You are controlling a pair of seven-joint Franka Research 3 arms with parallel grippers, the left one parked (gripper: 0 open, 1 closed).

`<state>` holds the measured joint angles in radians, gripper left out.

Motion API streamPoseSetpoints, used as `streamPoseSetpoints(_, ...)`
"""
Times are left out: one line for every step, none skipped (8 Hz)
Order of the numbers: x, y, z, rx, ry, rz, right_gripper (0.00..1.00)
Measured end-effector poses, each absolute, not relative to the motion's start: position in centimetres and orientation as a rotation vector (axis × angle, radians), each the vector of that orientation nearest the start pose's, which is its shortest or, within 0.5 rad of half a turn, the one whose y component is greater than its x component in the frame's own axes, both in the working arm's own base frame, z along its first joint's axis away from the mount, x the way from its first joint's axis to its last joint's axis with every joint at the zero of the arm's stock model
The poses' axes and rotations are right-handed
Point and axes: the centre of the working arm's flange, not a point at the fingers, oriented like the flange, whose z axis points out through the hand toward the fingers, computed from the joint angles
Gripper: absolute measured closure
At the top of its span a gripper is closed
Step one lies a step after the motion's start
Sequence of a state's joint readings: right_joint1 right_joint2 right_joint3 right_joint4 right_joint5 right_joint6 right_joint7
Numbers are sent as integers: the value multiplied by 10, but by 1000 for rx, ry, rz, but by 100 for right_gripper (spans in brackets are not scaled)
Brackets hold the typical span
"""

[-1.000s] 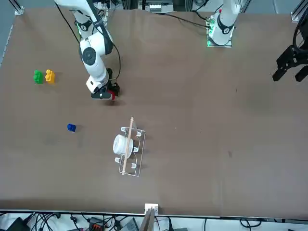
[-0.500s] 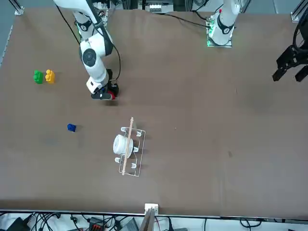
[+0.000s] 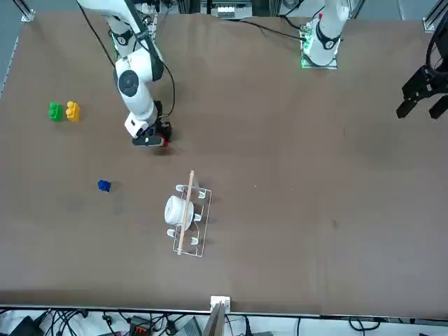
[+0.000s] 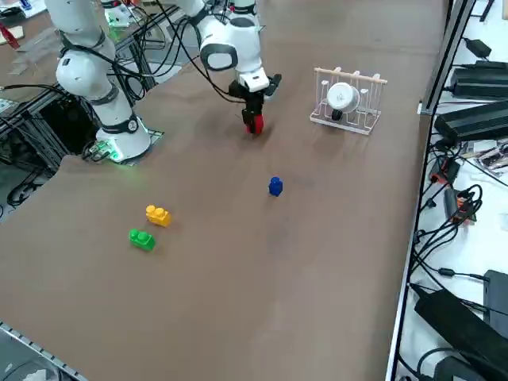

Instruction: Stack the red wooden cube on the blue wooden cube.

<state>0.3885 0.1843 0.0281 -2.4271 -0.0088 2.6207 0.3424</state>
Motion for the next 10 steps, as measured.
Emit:
streamPoseSetpoints(474,180,267,-3136,-179,-27,30)
streamPoseSetpoints(498,153,303,-3133,-221,-51,30)
streamPoseSetpoints(521,122,332,-3133,-255,-60,30)
streamPoseSetpoints(541,92,352,-3137,-271,-44,30)
streamPoseSetpoints(560,61,365,-3141,-254,-36,30)
streamPoseSetpoints(576,33,363,-3146,-204,-33,30)
streamPoseSetpoints(587,10,352,-3150,-150,-15,30)
streamPoseSetpoints(597,-8,340,-3153,-105,4,30)
streamPoseSetpoints(606,-21,328,-3153,-68,22,30)
streamPoseSetpoints(611,-33,312,-3150,-34,52,30)
